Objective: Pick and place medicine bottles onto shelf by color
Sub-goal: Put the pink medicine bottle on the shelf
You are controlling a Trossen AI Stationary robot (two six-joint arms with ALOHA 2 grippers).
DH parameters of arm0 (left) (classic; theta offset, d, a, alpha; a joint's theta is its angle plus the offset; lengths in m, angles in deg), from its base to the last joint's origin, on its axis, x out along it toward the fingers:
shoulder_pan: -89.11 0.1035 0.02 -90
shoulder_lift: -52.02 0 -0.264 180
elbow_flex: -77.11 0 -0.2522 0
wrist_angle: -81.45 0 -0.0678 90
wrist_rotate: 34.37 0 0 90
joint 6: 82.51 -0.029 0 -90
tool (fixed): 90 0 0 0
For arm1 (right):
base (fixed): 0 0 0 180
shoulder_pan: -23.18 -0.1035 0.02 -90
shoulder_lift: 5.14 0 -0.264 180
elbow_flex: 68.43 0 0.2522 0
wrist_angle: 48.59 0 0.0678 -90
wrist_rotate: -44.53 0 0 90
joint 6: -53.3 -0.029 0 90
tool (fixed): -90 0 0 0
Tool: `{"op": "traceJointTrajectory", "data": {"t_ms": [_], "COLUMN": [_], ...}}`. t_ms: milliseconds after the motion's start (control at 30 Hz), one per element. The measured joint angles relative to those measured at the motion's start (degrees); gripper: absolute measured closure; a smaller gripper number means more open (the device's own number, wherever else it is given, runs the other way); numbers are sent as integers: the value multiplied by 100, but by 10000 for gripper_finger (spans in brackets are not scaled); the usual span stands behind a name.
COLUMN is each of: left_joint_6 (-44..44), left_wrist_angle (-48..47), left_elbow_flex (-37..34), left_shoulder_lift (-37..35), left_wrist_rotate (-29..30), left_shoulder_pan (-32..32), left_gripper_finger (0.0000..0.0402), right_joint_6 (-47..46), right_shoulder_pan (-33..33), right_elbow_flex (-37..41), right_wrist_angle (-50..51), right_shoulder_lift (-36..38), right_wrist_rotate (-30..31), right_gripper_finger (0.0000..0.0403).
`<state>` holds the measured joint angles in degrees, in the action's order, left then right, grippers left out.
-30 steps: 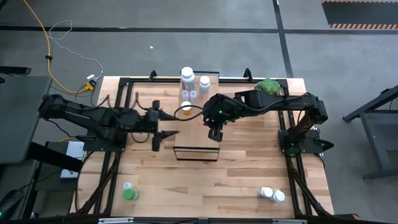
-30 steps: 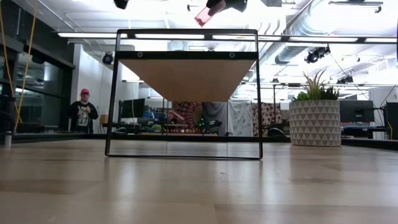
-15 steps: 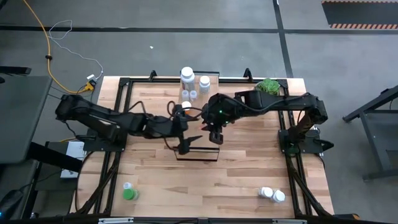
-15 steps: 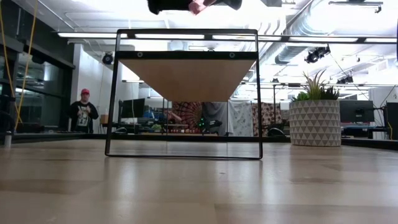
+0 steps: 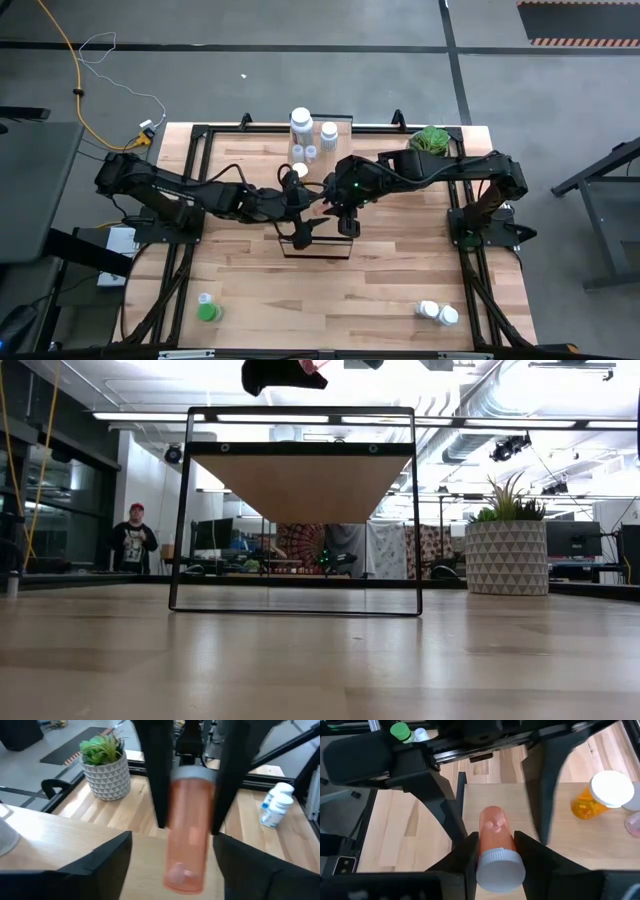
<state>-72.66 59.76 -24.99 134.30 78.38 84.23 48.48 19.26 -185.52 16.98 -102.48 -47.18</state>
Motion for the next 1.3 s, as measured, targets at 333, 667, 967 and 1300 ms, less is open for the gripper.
{"op": "traceJointTrajectory", "data": {"t_ms": [333,667,967,1300], "left_joint_6": [1,-131,-147,-149], "left_wrist_angle": [-124,-124,-126,-128], "left_elbow_flex": [0,0,-2,-4], "left_shoulder_lift": [0,0,-2,-4], "left_wrist_rotate": [-162,-170,-152,-52], "left_shoulder_pan": [0,0,0,-2], "left_gripper_finger": [305,316,313,305], "right_joint_6": [94,127,236,392], "right_shoulder_pan": [0,0,22,248], "right_elbow_flex": [0,0,-306,-942], "right_wrist_angle": [2,0,258,813], "right_shoulder_lift": [2,2,2,50], "right_wrist_rotate": [-2,-2,131,212], "right_gripper_finger": [299,299,264,141]}}
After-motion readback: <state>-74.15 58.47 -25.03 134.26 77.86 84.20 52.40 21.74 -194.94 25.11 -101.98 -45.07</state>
